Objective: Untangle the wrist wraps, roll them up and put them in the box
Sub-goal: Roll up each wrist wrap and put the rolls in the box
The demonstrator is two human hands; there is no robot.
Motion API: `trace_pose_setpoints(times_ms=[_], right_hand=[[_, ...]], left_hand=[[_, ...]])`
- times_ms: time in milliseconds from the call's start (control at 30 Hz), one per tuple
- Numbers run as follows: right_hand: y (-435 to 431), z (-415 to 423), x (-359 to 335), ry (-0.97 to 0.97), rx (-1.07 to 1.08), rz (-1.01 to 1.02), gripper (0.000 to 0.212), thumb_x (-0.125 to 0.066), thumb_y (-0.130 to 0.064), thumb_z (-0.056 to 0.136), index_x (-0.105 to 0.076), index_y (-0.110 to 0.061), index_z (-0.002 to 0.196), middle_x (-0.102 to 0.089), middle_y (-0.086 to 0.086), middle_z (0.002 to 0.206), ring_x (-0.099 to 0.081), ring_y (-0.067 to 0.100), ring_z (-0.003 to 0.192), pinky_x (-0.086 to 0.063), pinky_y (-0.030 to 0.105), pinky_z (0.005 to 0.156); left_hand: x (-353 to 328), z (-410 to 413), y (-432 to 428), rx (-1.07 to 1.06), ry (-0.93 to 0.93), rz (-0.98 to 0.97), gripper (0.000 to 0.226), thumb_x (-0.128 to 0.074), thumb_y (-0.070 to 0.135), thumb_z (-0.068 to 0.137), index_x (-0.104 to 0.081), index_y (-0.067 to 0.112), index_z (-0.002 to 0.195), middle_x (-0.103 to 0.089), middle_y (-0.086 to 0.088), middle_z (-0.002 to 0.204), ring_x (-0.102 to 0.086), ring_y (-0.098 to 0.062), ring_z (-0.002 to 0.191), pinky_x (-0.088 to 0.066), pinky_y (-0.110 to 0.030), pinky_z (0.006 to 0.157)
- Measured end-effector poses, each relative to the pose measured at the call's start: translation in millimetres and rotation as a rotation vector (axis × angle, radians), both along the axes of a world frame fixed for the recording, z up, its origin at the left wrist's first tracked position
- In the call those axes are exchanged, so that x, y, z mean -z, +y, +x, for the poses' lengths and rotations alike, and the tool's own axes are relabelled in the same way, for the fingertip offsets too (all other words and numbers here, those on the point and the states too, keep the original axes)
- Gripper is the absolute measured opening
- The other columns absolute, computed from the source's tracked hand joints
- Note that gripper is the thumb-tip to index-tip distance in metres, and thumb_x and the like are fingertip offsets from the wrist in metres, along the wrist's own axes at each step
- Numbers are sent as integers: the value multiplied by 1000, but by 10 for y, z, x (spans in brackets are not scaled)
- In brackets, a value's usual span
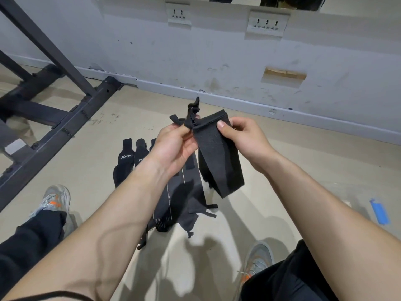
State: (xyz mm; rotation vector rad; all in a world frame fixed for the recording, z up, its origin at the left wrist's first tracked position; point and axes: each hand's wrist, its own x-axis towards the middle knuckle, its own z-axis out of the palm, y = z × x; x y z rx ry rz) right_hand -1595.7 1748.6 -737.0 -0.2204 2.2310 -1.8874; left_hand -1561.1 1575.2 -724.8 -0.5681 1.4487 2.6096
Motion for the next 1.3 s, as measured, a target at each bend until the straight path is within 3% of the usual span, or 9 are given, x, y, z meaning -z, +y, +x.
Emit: trace_pose_setpoints(times_ms=[200,367,467,533,633,733,900,1033,1300], right_hand=[[-24,39,-9,-34,182,-10,41,-72,-35,94,-51,-18,63,-57,-4,61,-53,12,57,-41,25,57],[-63,75,41,-75,264,-43,37,-69,-37,95,-53,-15,71,-46,-3,62,-43,14,59,-34,28,57],[-87,116,50,-83,297,-80,40,-67,-36,97,-48,-17,67,-46,-7,58,-43,12,56,-34,27,54],[-97,131,37,-68,307,-94,34,-68,-32,97,-50,-18,72,-54,-10,59,-49,9,55,-38,24,54],[-89,117,6,-149,287,-216,26,-73,-24,94,-52,-17,107,-75,5,93,-71,14,72,-52,26,61],[-82,86,-42,-187,173,-234,31,-68,-16,97,-56,-13,126,-75,2,98,-73,11,80,-54,23,66],[-125,87,-11,-70,116,-172,11,-64,-24,101,-66,-14,101,-69,-4,87,-66,4,77,-52,18,68],[-149,83,-26,-86,151,-182,6,-63,-18,101,-66,-14,97,-67,-3,82,-64,5,71,-51,19,64],[-121,43,-16,-117,319,-155,2,-63,-19,101,-64,-18,102,-63,-2,90,-59,9,75,-46,14,59]], left_hand=[[-37,11,52,42,8,25,13,-57,8,102,-70,5,101,-73,-22,108,-73,-33,104,-58,-43,99],[-56,-13,74,91,43,-8,38,-63,45,97,-67,9,112,-75,-17,112,-73,-29,109,-56,-40,101],[8,-21,138,115,142,-278,28,-70,14,97,-65,-3,117,-75,-17,112,-74,-29,105,-59,-38,95],[19,-37,125,67,142,-320,18,-69,8,97,-60,4,112,-72,-8,99,-74,-21,91,-59,-29,78],[-23,-48,84,16,142,-272,21,-67,5,98,-51,19,97,-61,0,87,-67,-14,78,-54,-20,62],[6,-49,65,51,158,-303,25,-66,4,98,-47,19,92,-57,-2,85,-64,-15,75,-53,-19,58],[-14,-46,58,107,162,-271,20,-65,8,100,-48,17,93,-64,-5,89,-69,-15,77,-57,-23,65],[-11,-56,37,75,91,-170,15,-62,22,103,-58,10,111,-72,-9,109,-73,-21,90,-61,-36,87],[11,-115,8,-226,-178,-344,16,-66,8,92,-59,18,81,-66,-1,80,-62,-16,72,-50,-23,61]])
